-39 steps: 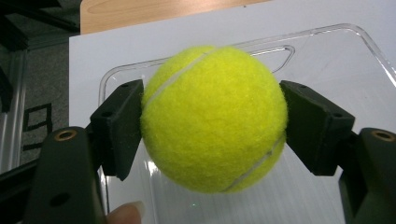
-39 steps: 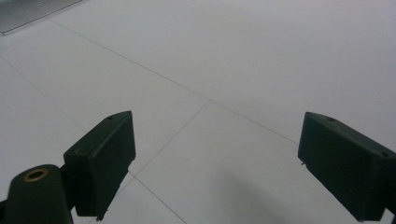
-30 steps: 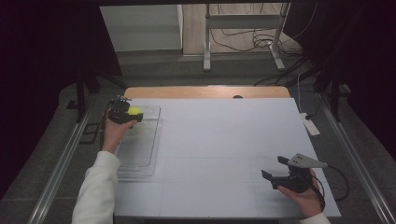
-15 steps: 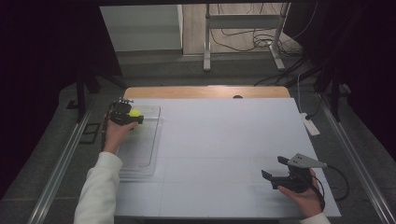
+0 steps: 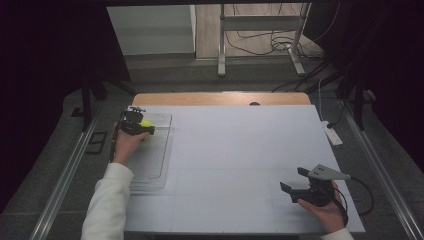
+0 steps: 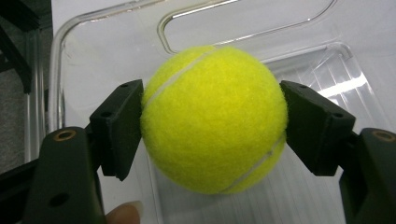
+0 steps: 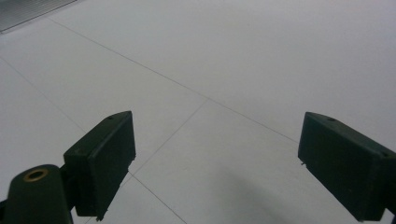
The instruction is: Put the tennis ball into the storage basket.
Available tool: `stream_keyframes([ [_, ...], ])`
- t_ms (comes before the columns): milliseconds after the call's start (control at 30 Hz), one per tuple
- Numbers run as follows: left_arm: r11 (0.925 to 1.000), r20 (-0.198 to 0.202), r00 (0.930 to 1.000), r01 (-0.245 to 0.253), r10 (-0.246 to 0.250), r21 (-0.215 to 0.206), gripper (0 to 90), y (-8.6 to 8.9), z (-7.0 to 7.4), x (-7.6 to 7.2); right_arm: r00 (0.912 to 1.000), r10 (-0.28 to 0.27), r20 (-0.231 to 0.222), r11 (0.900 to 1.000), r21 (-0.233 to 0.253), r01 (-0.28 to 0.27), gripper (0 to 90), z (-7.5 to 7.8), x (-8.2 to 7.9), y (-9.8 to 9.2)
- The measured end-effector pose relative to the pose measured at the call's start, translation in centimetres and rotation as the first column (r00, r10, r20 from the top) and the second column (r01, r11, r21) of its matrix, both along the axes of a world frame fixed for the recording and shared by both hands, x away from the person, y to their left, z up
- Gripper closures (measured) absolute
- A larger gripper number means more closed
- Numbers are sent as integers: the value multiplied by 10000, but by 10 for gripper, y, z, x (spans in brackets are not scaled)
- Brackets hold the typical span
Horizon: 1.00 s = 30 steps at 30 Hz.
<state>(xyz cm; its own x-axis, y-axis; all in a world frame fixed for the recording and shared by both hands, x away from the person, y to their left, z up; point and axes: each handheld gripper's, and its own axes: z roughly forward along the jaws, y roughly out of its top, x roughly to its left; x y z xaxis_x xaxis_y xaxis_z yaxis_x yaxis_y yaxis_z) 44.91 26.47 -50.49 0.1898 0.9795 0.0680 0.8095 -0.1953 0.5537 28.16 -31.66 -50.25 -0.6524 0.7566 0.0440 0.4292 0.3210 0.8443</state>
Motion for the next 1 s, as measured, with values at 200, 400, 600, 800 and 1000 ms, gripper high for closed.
stream_keyframes([
  [200, 9996, 24, 10000, 87, -88, 254, 259, -2, -1, 0, 10000, 0, -2, 10000, -8, 0, 116, 0, 0, 0],
  [400, 9990, 212, 9996, 178, -187, 413, 192, -6, 1, -1, 10000, -4, 7, 10000, 6, 4, 116, 0, 0, 0],
  [600, 9994, 574, 9979, 271, -284, 238, 162, -7, 7, -6, 10000, -10, 27, 10000, 13, 10, 116, 0, 0, 0],
  [800, 9975, 1245, 9913, 498, -432, -504, 156, -6, 15, -19, 10000, 8, 22, 10000, 14, -8, 116, 0, 0, 0],
  [1000, 9892, 1726, 9820, 967, -767, -1106, 157, -5, 22, -32, 10000, 34, 5, 10000, 20, -34, 116, 0, 0, 0],
])
